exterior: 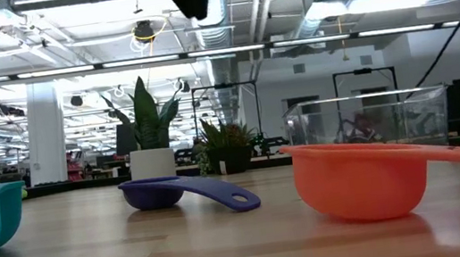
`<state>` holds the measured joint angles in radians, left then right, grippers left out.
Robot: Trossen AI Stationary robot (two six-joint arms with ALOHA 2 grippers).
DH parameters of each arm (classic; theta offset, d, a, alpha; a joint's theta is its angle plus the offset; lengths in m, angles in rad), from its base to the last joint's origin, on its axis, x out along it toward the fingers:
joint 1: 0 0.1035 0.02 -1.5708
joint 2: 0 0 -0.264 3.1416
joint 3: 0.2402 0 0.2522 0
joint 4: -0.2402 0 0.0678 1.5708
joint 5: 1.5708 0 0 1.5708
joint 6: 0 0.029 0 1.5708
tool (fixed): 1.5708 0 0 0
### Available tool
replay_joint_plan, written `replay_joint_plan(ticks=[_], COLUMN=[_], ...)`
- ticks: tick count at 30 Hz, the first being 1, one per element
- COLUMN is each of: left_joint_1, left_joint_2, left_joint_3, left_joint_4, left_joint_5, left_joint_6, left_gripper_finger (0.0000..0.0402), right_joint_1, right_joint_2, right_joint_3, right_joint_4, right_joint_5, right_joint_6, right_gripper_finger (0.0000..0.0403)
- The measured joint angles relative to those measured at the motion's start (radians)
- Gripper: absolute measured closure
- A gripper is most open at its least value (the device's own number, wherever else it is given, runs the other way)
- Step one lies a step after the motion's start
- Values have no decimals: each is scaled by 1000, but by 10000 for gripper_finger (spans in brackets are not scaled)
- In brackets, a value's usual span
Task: Nest measuring cups in basket
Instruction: Stack the yellow nest measuring cup on the blue nest measuring cup
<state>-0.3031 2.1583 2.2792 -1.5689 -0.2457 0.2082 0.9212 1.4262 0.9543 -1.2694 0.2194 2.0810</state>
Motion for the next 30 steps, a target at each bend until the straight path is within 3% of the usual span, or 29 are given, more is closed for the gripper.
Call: replay_joint_plan(ticks=[10, 18, 24, 30], left_joint_1=[2, 2, 3, 11], left_joint_2=[-179, -299, -314, -314], left_joint_3=[-232, -418, -453, -453], left_joint_4=[26, 136, 155, 186], left_joint_5=[-107, -140, -173, -185], left_joint_6=[-90, -127, -127, -115], left_gripper_finger=[333, 333, 333, 333], right_joint_1=[72, 65, 58, 58], right_joint_2=[129, 131, 133, 132], right_joint_3=[0, 0, 0, 0], right_joint_4=[164, 256, 385, 400], right_joint_5=[-39, -37, -36, -35], right_joint_6=[104, 102, 61, 66], right_gripper_finger=[394, 393, 393, 393])
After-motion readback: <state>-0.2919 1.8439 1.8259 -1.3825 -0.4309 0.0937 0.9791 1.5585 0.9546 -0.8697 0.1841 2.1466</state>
